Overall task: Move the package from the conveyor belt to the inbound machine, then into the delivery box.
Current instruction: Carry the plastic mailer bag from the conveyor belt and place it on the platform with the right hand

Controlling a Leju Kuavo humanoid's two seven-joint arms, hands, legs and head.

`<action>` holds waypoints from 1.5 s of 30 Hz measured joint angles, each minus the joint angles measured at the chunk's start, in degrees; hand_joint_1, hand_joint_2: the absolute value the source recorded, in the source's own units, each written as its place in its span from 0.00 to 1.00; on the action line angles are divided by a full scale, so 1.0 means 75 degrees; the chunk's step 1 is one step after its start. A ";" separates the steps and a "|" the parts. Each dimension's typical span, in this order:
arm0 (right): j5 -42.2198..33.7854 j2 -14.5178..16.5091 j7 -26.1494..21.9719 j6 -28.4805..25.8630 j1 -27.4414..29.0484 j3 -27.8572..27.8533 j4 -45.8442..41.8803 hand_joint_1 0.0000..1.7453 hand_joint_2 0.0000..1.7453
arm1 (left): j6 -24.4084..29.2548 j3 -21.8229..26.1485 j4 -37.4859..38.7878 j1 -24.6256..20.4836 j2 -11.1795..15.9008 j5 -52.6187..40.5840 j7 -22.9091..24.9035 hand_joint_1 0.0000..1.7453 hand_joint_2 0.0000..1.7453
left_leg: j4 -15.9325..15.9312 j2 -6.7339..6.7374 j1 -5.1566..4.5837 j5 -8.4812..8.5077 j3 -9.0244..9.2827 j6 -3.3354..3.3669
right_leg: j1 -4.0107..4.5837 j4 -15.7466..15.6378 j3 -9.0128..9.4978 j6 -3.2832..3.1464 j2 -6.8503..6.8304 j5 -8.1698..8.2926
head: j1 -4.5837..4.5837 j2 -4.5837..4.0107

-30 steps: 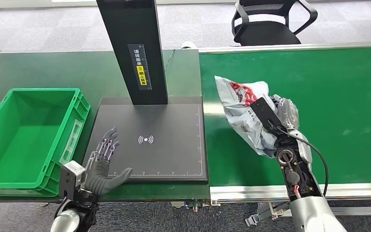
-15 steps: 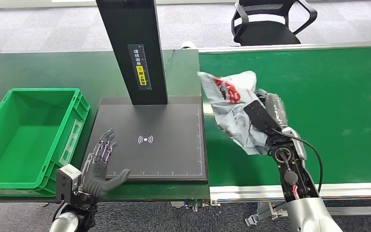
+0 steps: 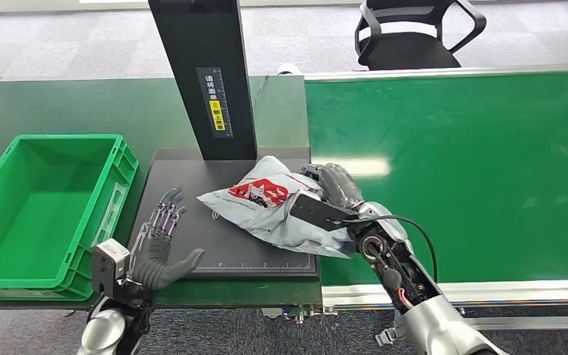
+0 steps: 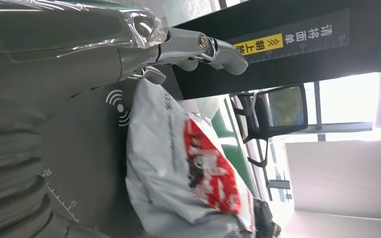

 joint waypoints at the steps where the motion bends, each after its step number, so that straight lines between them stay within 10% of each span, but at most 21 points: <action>1: 0.0017 0.0045 -0.0037 0.0003 -0.0072 0.0096 0.0135 1.00 1.00 | -0.0007 -0.0012 0.0046 -0.0041 0.0009 0.0031 -0.0003 0.00 1.00 | 0.0000 0.0000 0.0001 0.0000 0.0001 0.0000 | 0.0001 0.0000 -0.0001 0.0000 0.0000 0.0000 | -0.0001 0.0000; 19: 0.0399 0.0540 0.0625 0.0269 -0.1083 0.1371 0.2084 0.96 1.00 | -0.0013 -0.0153 0.0418 -0.0366 0.0119 0.0159 0.0000 0.00 1.00 | 0.0000 0.0002 0.0004 0.0001 0.0004 -0.0001 | 0.0004 0.0001 -0.0002 0.0000 0.0002 0.0000 | -0.0001 0.0000; 23: 0.0336 0.0620 0.0490 0.0300 -0.1095 0.1549 0.2348 0.00 1.00 | -0.0017 -0.0248 0.0529 -0.0502 0.0135 0.0171 0.0004 0.00 1.00 | 0.0000 0.0004 0.0005 0.0001 0.0005 -0.0001 | 0.0005 0.0001 -0.0001 0.0000 0.0002 0.0000 | -0.0001 0.0000; 45: -0.1644 0.0150 -0.1920 -0.2457 -0.0265 0.0621 0.0445 0.00 1.00 | -0.0072 -0.0495 0.0966 -0.0673 0.0278 0.0414 -0.0289 0.00 1.00 | 0.0002 0.0001 0.0003 0.0001 0.0008 -0.0001 | 0.0003 -0.0002 -0.0002 0.0000 0.0003 0.0000 | -0.0001 0.0000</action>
